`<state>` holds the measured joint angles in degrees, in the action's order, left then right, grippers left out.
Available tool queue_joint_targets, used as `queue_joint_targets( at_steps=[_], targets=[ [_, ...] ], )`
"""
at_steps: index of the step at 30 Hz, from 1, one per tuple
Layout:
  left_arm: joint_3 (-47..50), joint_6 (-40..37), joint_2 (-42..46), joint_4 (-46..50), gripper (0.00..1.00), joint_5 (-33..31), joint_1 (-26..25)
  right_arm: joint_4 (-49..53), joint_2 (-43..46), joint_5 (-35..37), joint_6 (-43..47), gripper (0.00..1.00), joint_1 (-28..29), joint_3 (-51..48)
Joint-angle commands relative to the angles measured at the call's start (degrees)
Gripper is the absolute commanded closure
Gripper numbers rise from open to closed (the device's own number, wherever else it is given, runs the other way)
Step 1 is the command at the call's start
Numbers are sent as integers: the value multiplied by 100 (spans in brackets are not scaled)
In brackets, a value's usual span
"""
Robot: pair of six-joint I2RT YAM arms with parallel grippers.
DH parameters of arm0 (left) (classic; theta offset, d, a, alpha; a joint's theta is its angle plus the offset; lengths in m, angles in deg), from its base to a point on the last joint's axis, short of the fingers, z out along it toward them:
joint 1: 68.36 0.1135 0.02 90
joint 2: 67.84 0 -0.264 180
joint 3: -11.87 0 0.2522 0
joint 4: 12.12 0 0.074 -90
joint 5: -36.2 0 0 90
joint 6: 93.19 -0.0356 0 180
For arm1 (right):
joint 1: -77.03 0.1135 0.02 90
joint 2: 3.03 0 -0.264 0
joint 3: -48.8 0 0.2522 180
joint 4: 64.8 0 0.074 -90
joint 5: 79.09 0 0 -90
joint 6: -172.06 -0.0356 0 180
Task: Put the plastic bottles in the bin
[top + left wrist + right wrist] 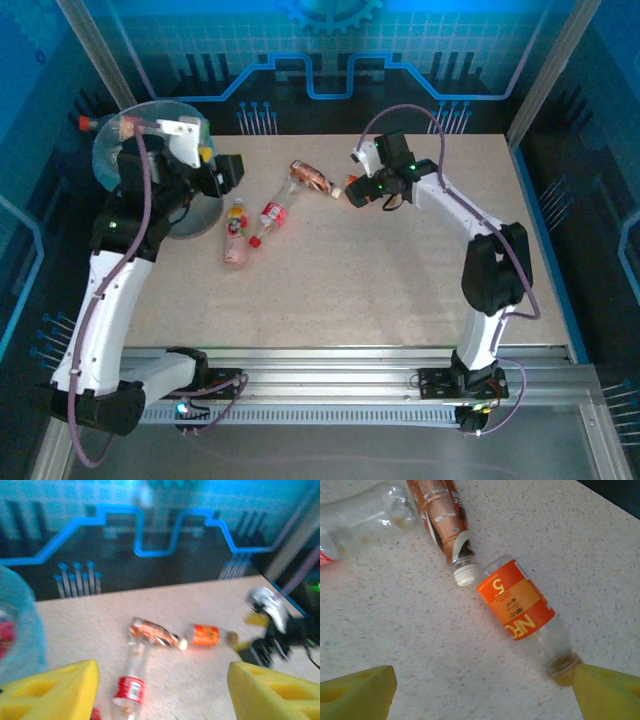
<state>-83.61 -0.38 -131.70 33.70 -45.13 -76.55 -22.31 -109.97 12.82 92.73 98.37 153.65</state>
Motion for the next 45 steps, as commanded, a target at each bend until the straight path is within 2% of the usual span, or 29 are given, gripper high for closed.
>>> queue_joint_targets(
  at_steps=[1,5,16,19,23,29,30,37,40,45],
  targets=[
    [269,-58,-51,76,31,663,-211,174,-462,-413,994,7,-201,434],
    [402,55,-241,-38,30,883,-421,265,-1137,-380,1264,5,-388,960],
    [85,104,-863,-281,29,891,-596,1126,-2604,-476,1642,5,-548,2414],
    [124,144,-905,-357,29,886,-614,1384,-2902,-541,1714,8,-539,2561],
    [147,225,-914,-366,29,859,-629,1695,-2879,-657,1732,21,-541,2612],
    [123,547,-776,-345,29,624,-645,1690,-2174,-682,1633,44,-546,2153],
    [106,630,-756,-333,29,586,-649,1761,-2018,-707,1592,45,-546,2085],
    [59,1282,-663,-453,26,596,-745,1491,-261,-1161,932,47,-460,895],
    [68,1453,-752,-714,24,890,-958,1317,665,-1615,584,47,-290,316],
    [-19,1494,-991,-1320,13,1586,-1522,688,2194,-2258,149,47,148,-701]
  ],
)
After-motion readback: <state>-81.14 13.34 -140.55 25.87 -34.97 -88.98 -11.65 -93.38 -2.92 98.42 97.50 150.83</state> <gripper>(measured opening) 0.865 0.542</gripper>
